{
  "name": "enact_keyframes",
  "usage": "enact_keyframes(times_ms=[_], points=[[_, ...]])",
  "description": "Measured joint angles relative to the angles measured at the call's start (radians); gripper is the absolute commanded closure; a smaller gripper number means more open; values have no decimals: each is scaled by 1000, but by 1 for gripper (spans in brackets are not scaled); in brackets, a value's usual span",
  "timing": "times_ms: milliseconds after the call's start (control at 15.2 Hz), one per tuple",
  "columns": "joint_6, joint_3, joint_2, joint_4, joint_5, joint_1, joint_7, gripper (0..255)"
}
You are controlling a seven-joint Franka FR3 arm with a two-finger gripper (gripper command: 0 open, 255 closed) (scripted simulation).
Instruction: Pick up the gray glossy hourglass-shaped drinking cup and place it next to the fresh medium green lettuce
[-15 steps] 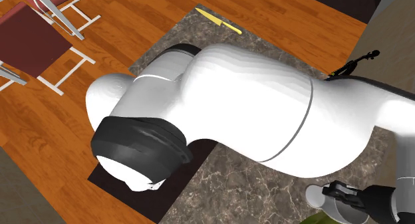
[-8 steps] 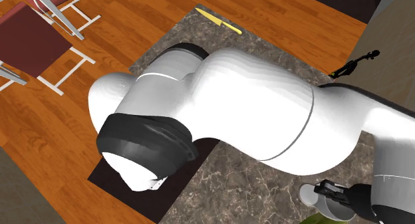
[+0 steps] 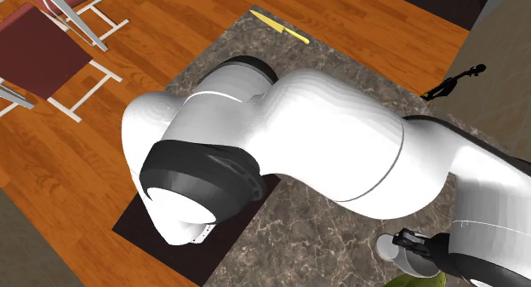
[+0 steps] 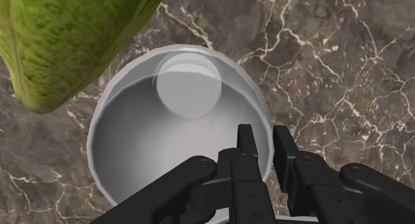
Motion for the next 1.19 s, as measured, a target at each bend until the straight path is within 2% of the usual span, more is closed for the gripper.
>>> enact_keyframes(times_ms=[528,594,990,1188], points=[[22,4,7,-18,7,-1,-5,255],[22,4,7,-18,7,-1,-5,0],[22,4,7,-18,7,-1,-5,0],[-43,-4,-2,46,-5,-10,3,0]])
